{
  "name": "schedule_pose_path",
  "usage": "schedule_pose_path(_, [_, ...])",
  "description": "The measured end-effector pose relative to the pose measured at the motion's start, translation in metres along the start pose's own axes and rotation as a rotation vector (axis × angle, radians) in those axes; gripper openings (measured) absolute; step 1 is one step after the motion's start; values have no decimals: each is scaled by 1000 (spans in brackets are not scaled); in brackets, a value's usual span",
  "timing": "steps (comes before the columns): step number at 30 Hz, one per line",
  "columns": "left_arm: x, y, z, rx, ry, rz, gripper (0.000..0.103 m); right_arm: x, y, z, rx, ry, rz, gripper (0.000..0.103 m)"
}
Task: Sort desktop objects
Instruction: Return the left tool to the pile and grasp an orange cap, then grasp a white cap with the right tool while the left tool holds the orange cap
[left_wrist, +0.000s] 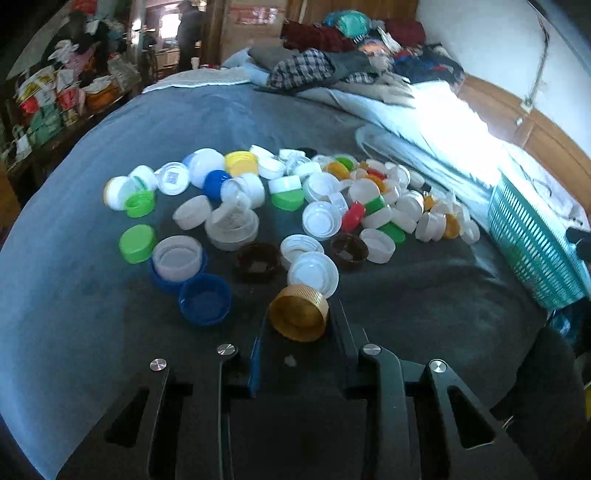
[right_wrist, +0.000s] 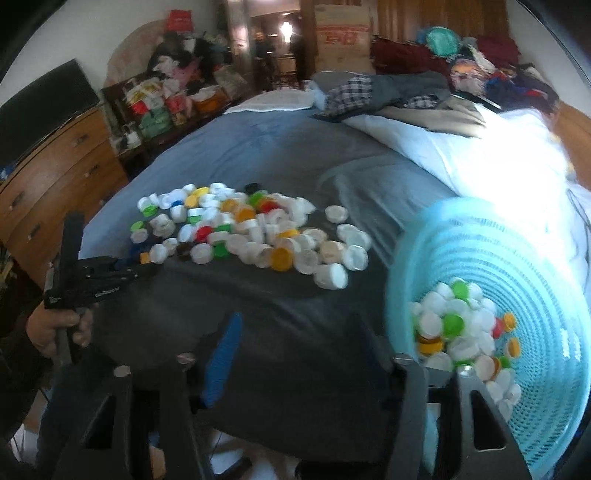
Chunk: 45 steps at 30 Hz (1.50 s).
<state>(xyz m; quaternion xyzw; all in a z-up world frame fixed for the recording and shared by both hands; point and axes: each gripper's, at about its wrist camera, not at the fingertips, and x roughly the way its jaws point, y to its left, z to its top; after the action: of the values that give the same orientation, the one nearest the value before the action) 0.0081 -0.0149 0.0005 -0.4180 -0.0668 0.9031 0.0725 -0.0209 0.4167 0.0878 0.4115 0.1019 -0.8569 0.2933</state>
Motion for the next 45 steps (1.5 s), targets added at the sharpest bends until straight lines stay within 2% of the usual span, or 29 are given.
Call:
schedule_pose_path(4, [-27, 14, -10, -79, -44, 14, 26, 24, 35, 6, -65, 28, 55, 55])
schedule_pose_path(7, [-44, 26, -14, -130, -64, 49, 26, 49, 69, 11, -110, 50, 137, 55])
schedule_pose_path(11, [-61, 38, -19, -159, -77, 92, 26, 95, 118, 24, -140, 93, 255, 55])
schedule_pose_path(14, [-65, 47, -18, -173, -79, 104, 26, 130, 145, 34, -156, 127, 279, 54])
schedule_pose_path(20, [-64, 66, -19, -222, -85, 82, 26, 175, 168, 49, -161, 167, 231, 52])
schedule_pose_path(22, [-63, 68, -19, -226, -87, 76, 26, 185, 171, 51, -181, 181, 202, 41])
schedule_pose_path(25, [-61, 70, -19, -228, -86, 66, 26, 194, 170, 53, -186, 188, 174, 32])
schedule_pose_path(32, [-57, 73, -19, -227, -72, 66, 26, 194, 175, 57, -192, 165, 143, 33])
schedule_pose_path(34, [-59, 74, -17, -231, -75, 65, 26, 191, 178, 58, -190, 154, 147, 43])
schedule_pose_path(36, [-61, 75, -15, -230, -78, 65, 26, 192, 181, 59, -200, 154, 145, 42])
schedule_pose_path(38, [-63, 74, -14, -225, -80, 63, 26, 197, 183, 59, -208, 174, 139, 33])
schedule_pose_path(45, [-66, 72, -10, -219, -86, 48, 26, 178, 179, 62, -189, 144, 156, 33])
